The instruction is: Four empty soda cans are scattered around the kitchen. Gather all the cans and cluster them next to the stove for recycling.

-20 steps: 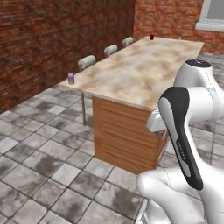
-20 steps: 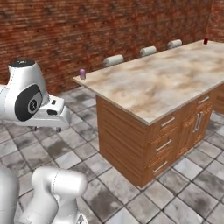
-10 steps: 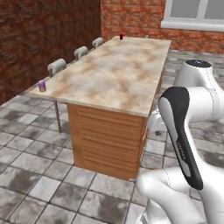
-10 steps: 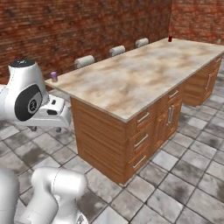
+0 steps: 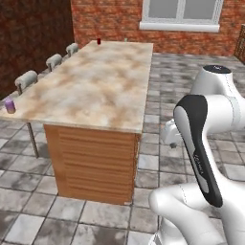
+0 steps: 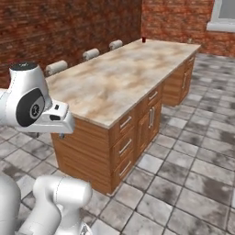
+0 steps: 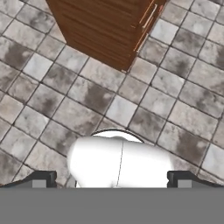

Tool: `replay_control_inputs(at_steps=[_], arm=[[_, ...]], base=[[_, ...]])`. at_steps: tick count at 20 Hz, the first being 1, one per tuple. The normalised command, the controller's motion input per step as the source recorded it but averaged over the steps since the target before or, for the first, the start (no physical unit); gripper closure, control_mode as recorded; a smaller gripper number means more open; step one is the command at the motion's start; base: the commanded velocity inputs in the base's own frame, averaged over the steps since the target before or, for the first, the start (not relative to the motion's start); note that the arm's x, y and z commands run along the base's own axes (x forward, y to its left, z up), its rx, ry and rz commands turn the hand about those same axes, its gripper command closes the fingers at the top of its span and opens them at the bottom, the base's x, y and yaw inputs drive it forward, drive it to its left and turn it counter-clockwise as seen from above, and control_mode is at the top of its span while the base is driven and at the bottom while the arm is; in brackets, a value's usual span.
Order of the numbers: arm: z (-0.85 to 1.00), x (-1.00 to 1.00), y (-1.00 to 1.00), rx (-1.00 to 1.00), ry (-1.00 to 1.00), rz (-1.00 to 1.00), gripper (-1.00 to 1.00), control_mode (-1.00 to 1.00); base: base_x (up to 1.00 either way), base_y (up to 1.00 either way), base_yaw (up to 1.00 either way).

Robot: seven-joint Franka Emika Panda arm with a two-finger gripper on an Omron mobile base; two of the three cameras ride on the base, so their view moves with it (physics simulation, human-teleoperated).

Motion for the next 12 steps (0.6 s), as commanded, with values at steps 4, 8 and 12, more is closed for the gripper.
replay_control_inputs(at_steps=[4,8,12], arm=[[0.0,0.0,0.0,0.0,0.0,0.0,-1.0,1.0],[0.0,0.0,0.0,0.0,0.0,0.0,-1.0,1.0],[0.0,0.0,0.0,0.0,0.0,0.0,-1.0,1.0]], base=[[0.38,0.29,-0.36],[0.38,0.32,-0.37],[0.35,0.35,-0.37]])
